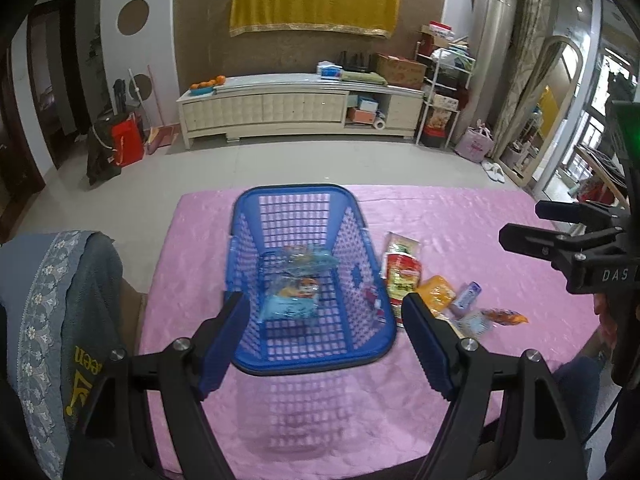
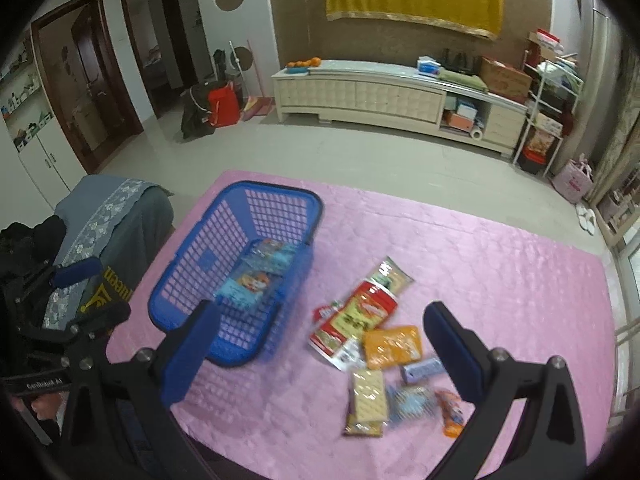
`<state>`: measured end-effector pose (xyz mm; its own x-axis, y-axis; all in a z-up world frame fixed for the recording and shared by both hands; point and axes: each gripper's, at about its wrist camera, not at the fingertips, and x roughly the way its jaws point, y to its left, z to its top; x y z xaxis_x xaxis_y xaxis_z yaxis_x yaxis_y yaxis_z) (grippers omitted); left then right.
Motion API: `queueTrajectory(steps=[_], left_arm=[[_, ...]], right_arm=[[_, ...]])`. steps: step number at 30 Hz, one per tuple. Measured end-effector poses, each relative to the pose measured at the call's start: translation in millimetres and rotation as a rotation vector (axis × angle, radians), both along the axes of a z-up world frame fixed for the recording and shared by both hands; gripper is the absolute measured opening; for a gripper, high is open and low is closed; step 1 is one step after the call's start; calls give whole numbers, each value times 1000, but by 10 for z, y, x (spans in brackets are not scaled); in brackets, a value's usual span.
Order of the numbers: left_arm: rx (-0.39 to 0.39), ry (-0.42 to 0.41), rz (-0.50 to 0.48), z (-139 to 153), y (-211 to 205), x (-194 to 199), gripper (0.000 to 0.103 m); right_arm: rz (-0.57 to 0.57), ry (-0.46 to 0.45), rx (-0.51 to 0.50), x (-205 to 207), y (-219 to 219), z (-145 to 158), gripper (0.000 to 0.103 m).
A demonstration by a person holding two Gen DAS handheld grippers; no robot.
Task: Organize snacks
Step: 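Withdraw the left tool from the basket back toward the snack pile, then grasp the cracker pack with the left tool while the right tool reaches the striped pack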
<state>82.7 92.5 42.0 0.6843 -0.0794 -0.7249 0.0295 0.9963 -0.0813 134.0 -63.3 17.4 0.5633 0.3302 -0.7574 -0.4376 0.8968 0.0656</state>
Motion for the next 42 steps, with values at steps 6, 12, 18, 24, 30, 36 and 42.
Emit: queueTrajectory(steps=[6,12,18,24,30,36,42], left_arm=[[6,16,-41,-76,-364,-39,76],[6,52,-80,-263,-711,-28,76],[-19,100,-103,-524,-992,15,76],[0,149,-125,-810,-1292,72,76],[-23,205,-126,-1042,-1512,245,76],[-44,272,-101,-1258,-1660,469,76],[-33,352,-58,-1519,-1794,727,76]], right_arm=[[-38,-3,-12,-124,-371,-89,103],[-57,7,-26,-207,-721,-279,103],[-70,45,-56,-234,-1004,-578,103],[-76,131,-56,-219,-1226,-897,103],[-97,194,-48,-137,-1403,-1122,103],[-121,236,-41,-3,-1519,-1300,103],[-147,228,-61,237,-1564,-1455,103]])
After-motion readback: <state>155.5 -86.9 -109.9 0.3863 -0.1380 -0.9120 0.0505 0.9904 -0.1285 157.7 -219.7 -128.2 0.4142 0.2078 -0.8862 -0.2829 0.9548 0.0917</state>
